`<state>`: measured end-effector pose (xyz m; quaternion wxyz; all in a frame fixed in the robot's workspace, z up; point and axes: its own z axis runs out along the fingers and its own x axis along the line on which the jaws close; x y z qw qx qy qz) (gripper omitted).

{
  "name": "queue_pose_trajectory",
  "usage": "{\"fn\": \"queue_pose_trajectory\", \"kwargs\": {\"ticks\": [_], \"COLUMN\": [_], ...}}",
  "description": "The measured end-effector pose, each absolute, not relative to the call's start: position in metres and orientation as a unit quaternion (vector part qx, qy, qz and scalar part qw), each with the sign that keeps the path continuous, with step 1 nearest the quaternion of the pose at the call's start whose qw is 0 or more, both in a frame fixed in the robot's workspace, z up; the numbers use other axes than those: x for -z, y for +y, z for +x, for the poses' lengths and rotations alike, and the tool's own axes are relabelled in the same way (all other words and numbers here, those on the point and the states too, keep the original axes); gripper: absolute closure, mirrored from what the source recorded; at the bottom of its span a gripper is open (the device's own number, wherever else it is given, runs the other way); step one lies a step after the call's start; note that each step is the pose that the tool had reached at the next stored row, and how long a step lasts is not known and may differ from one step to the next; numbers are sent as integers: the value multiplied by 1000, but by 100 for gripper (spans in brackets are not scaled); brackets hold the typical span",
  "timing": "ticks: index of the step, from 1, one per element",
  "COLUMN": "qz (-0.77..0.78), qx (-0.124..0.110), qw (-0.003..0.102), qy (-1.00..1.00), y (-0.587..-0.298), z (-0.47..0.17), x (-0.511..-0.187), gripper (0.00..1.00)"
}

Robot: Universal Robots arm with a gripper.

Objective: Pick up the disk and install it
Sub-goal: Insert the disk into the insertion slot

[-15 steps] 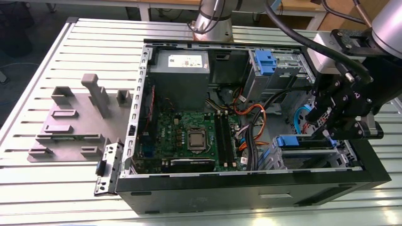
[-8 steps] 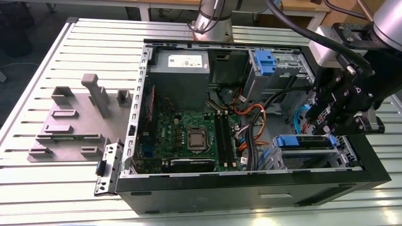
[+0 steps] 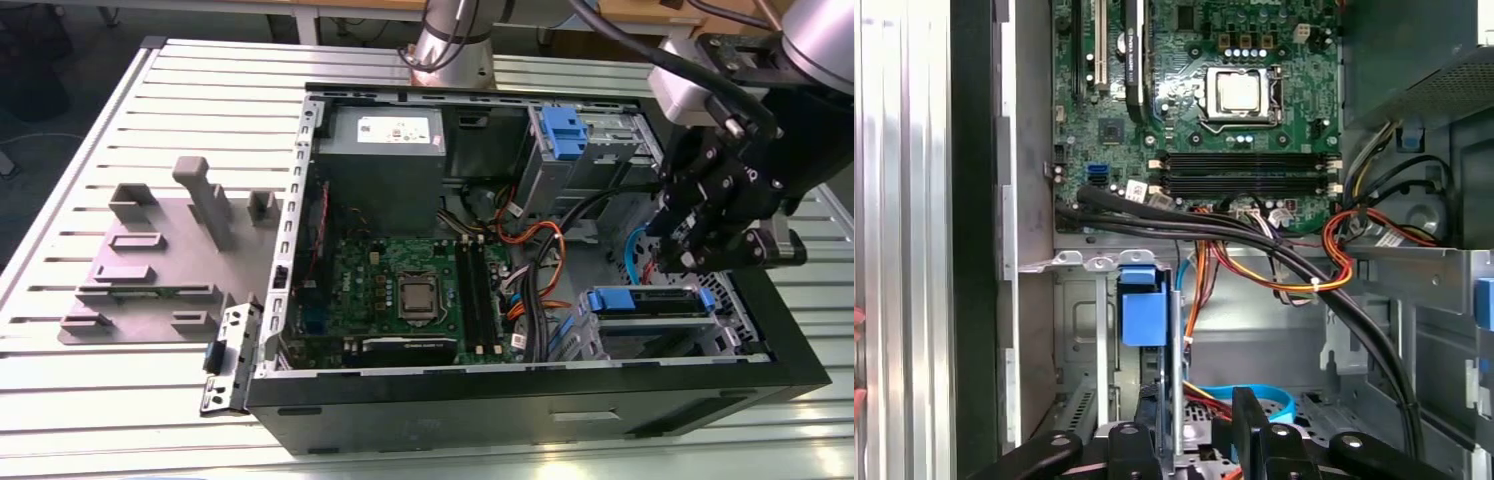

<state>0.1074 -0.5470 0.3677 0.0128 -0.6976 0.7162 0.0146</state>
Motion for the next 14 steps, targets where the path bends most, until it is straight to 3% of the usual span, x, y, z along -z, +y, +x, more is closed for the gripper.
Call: {"fn": "queue_pose_trajectory", "kwargs": {"ticks": [14], "qz": [-697], "qx": [-15], "qw": [13], "qy": [717], "y": [-534], "z": [116], "x": [-368], "gripper": [58]}}
